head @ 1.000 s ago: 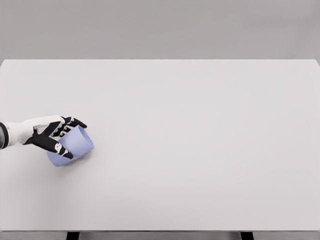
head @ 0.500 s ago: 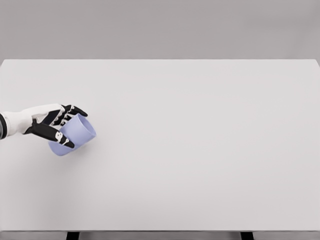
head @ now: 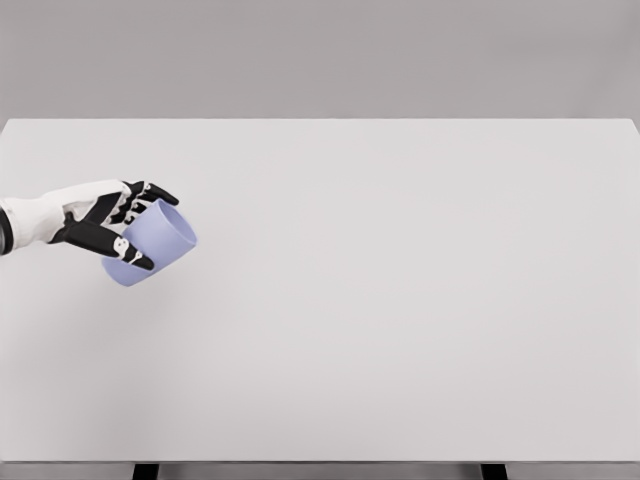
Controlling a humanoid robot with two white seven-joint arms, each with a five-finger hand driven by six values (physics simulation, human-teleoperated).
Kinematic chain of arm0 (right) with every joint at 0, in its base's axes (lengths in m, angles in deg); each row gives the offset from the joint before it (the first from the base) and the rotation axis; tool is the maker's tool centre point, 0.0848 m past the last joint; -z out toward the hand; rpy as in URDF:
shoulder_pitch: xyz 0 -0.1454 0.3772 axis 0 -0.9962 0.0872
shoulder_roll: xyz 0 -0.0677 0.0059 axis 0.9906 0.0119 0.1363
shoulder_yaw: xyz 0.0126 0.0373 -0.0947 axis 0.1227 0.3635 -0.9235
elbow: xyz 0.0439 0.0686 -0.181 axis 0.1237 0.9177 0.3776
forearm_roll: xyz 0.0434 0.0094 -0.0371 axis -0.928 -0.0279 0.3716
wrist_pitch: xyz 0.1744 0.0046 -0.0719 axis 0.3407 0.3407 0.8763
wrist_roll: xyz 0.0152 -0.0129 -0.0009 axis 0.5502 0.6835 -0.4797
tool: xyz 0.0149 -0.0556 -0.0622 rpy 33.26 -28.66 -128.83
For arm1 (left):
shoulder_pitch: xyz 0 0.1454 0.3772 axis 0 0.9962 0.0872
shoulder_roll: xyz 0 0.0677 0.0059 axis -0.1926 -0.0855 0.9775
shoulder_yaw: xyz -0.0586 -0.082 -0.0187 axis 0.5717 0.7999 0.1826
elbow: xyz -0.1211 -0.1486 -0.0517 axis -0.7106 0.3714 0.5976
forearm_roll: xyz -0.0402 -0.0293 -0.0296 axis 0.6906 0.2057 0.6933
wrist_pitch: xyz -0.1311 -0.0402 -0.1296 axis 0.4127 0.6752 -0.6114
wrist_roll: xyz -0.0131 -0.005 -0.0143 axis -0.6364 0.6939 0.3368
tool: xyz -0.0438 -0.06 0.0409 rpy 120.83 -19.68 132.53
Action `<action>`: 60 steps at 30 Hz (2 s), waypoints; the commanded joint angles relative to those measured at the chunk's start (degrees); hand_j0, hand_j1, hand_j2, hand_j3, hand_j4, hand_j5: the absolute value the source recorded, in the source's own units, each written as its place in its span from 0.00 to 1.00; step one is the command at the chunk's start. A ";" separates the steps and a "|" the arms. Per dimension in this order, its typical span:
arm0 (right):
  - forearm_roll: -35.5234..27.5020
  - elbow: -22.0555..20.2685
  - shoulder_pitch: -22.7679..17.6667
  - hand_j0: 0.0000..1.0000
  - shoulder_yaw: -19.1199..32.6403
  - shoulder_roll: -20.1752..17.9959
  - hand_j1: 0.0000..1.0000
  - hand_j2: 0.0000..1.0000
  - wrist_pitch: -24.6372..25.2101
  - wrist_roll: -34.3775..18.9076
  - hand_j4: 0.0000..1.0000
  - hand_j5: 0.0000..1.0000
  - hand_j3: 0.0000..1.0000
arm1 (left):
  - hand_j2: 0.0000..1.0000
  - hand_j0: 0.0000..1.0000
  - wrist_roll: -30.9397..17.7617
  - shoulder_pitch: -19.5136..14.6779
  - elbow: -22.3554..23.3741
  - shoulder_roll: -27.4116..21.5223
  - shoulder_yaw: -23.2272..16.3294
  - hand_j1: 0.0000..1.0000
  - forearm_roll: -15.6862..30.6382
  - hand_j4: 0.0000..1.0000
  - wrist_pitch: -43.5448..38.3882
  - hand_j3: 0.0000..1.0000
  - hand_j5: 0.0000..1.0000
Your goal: Flip the cup with left arm and place it on the table
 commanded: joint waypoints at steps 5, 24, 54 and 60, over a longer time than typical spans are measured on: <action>0.01 0.02 0.00 1.00 0.00 0.00 1.00 1.00 0.00 -0.01 1.00 1.00 1.00 | 0.61 0.61 -0.03 0.18 0.02 0.32 1.29 0.61 0.21 0.61 -0.08 0.61 0.61; 0.01 0.03 0.00 1.00 0.00 0.00 1.00 1.00 0.00 -0.01 1.00 1.00 1.00 | 0.61 0.61 -0.11 8.00 0.02 1.20 11.14 0.61 0.21 0.61 0.18 0.61 0.61; 0.01 -0.06 0.00 1.00 0.00 0.00 1.00 1.00 0.00 0.07 1.00 1.00 1.00 | 0.60 0.60 -0.03 17.75 0.19 0.67 22.12 0.60 0.12 0.60 0.89 0.60 0.60; 0.01 -0.06 0.00 1.00 0.00 0.00 1.00 1.00 0.00 0.07 1.00 1.00 1.00 | 0.60 0.60 -0.03 20.04 0.19 0.67 24.14 0.60 0.04 0.60 0.89 0.60 0.60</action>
